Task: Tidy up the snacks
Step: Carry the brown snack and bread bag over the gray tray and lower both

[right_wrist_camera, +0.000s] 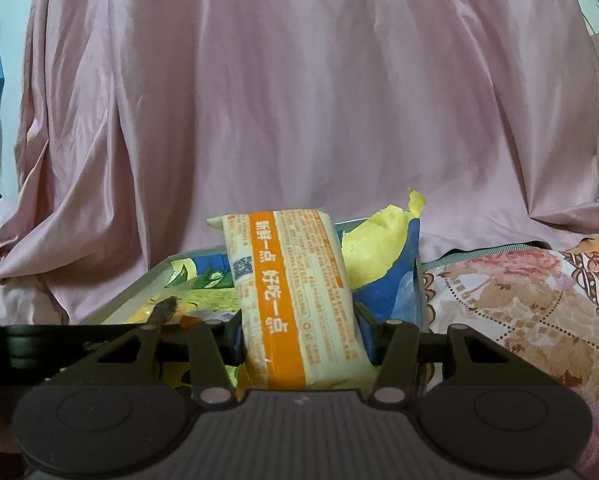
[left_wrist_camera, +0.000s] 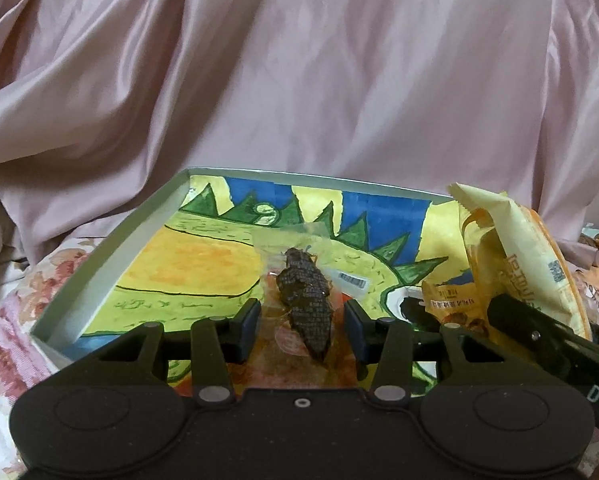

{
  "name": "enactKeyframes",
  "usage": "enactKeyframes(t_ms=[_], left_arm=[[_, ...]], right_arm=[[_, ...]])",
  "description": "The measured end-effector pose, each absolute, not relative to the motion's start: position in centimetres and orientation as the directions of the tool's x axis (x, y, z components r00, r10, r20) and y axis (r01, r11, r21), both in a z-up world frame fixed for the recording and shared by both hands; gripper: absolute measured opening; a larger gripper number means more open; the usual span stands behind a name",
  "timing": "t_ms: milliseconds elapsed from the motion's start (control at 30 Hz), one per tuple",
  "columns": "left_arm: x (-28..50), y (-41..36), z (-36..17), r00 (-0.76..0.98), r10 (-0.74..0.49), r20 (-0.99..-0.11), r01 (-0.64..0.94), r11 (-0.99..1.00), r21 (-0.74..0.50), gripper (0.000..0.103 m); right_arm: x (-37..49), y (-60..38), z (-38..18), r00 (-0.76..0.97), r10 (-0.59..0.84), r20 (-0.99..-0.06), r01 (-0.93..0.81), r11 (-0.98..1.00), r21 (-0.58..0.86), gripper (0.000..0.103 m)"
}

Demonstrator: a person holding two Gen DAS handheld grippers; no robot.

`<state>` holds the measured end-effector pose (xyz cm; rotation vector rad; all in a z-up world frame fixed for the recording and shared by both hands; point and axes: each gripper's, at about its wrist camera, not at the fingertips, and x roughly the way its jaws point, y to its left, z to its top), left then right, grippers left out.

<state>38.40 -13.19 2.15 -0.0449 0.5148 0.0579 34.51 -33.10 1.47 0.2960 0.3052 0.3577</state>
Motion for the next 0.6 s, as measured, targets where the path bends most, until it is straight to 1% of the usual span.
enactKeyframes(t_ms=[233,400,600], left_arm=[[39.7,-13.8,1.8,0.876,0.029,-0.481,-0.064,0.996,-0.056,0.048],[40.2,-14.1,1.4,0.877,0.007,-0.481,-0.052,0.995,-0.08,0.048],[39.8,-14.4,1.3,0.882,0.011,-0.471,-0.058,0.995,-0.085,0.049]], right_arm=[[34.9,-33.0,1.6,0.897,0.371,-0.239,-0.287,0.902,0.322,0.054],[35.0,-32.8,1.9,0.905,0.351,-0.238,-0.281,0.917,0.283,0.054],[35.1,-32.7,1.9,0.908,0.343,-0.242,-0.279,0.923,0.264,0.055]])
